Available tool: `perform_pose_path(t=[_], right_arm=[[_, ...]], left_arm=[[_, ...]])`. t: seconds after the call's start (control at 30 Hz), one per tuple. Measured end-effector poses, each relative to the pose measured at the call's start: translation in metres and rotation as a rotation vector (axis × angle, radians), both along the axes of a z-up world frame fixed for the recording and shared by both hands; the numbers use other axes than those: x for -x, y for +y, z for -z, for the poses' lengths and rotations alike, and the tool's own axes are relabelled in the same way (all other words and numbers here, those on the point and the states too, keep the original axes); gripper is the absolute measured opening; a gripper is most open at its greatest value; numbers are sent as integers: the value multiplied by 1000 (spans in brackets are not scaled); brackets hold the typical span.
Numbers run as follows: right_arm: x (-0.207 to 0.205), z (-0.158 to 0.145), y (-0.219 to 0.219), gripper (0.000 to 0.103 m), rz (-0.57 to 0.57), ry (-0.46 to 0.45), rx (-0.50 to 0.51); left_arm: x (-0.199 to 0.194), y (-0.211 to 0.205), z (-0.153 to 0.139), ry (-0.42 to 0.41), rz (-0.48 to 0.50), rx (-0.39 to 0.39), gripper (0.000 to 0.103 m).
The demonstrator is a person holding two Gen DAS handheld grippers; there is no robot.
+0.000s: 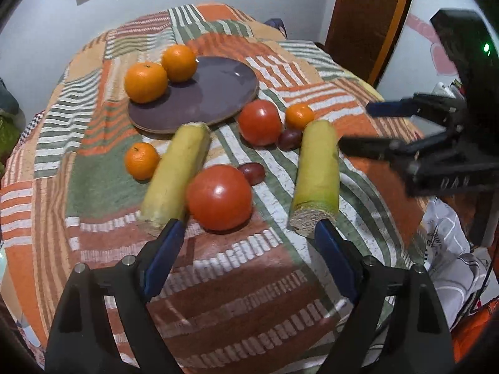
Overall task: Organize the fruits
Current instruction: 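Move the left tool to the yellow corn cob while the right tool approaches the yellow squash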
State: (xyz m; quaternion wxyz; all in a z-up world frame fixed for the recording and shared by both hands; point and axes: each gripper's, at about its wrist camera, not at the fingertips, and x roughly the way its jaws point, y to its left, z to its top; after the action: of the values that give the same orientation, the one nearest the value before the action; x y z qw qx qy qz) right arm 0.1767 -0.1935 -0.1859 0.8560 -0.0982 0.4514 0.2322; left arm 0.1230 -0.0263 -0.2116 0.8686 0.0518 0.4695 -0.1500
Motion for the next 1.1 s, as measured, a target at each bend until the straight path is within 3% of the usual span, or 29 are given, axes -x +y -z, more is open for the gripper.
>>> perform_pose_path(t=[0.23,0.43,0.67,0.93,1.1], right_arm=[[0,10,29,85,-15,31,-10],[2,17,30,94,43,59,-28],[1,21,15,99,103,129,-90],[-5,31,29,99,94,170,-101],[-4,33,35,98,69,153,-85]], left_arm=[[5,46,-16,-60,-100,13,89],[-11,83,-2,-20,-194,34,89],[-31,87,10,3,-202,34,89],[-48,76,17,4,-193,-7,89],[-54,83,21,34,-213,52,85]])
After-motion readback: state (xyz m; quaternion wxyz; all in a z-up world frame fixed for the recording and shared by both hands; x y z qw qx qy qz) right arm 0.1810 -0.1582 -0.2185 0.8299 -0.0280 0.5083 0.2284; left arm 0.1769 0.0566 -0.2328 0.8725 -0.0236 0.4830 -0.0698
